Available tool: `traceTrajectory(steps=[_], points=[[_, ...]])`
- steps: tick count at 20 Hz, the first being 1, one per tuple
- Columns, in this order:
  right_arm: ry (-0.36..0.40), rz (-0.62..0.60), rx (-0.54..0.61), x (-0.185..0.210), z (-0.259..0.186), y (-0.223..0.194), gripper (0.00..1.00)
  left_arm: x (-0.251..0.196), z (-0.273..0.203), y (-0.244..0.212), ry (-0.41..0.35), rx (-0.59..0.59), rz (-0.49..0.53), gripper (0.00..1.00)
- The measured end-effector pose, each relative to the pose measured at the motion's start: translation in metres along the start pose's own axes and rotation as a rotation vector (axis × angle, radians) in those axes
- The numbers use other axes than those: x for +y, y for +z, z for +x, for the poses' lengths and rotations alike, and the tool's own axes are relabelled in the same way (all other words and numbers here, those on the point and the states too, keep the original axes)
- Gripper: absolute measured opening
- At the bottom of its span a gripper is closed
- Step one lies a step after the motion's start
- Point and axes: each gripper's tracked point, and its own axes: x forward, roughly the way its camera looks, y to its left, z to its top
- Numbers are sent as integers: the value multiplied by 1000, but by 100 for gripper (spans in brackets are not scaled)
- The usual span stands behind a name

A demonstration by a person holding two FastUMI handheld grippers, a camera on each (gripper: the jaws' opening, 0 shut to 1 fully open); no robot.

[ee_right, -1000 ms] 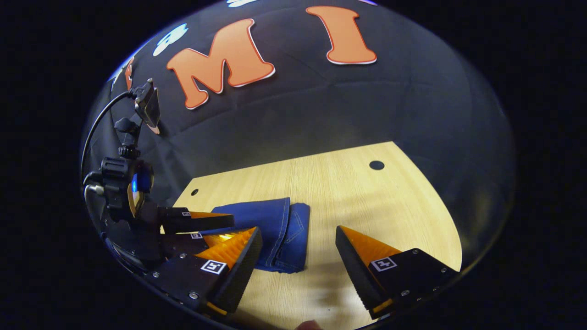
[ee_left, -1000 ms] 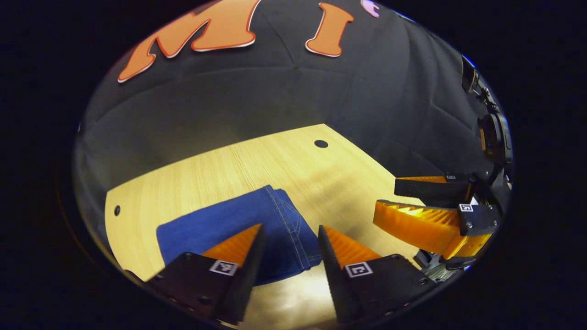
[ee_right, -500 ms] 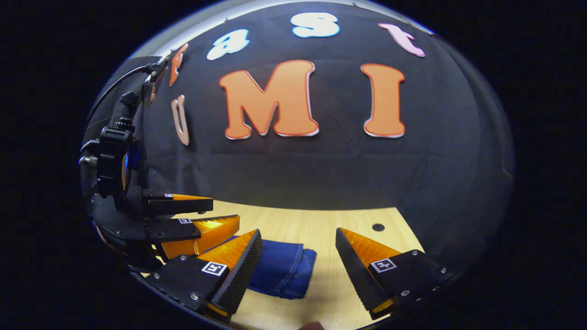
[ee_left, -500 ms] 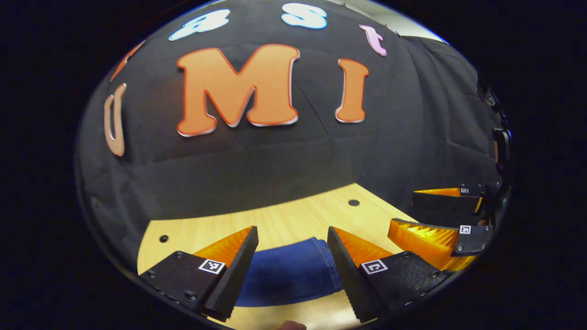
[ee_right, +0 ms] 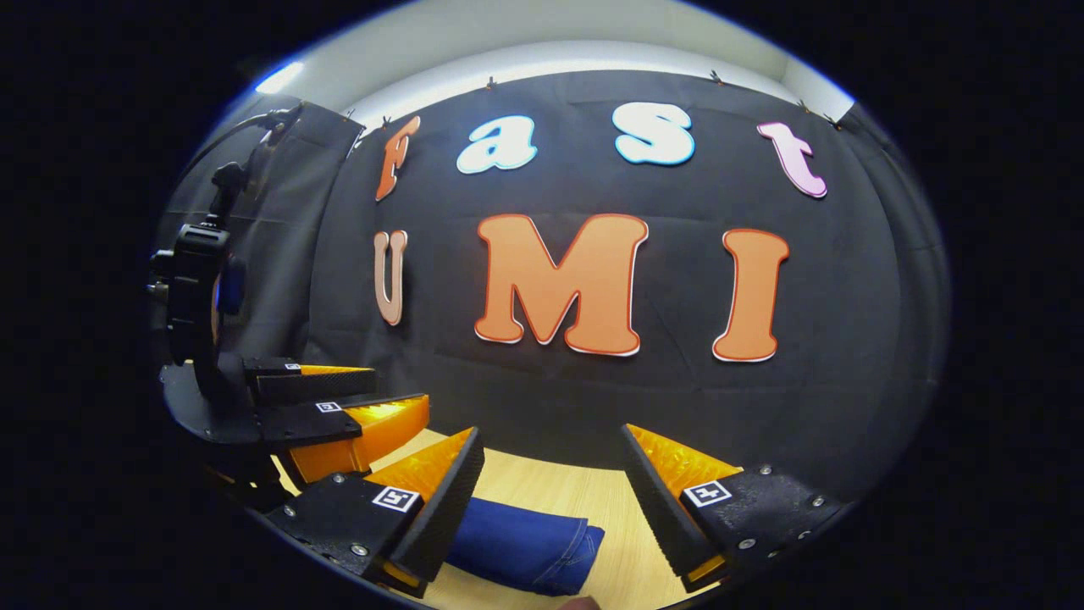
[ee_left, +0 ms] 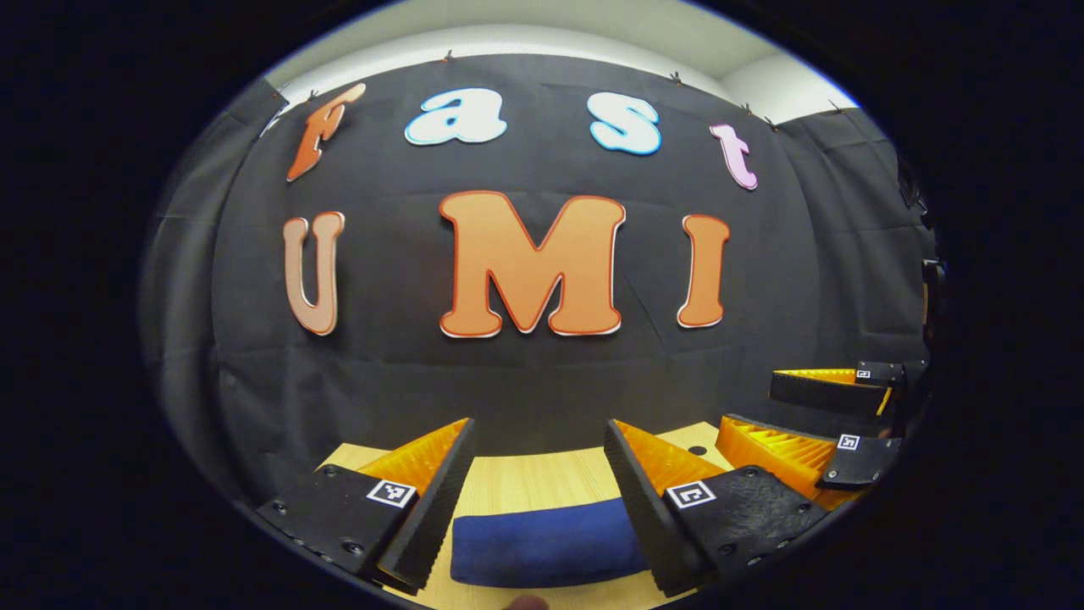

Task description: Grasp the waist and the cuffs of the jeans and fold them to make the two legs overlap; first hold the waist and fold one-third of the jeans toward the cuffs, then hold the cuffs and fold the remaining one-third in the same direction to finish folding.

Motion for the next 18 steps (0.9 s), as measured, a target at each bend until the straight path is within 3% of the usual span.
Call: traceTrajectory(steps=[5,8,12,18], points=[[-22,6,-14,0,-8,7,98,20,-20,-4,50,-32,15,91],[-86,-1,-5,4,-9,11,98,30,-35,-7,48,-46,65,95],[-143,-40,-36,12,-19,24,98,40,-51,-10,37,-63,45,96],[-97,-82,-56,47,-45,22,98,46,-75,-9,21,-86,21,96]])
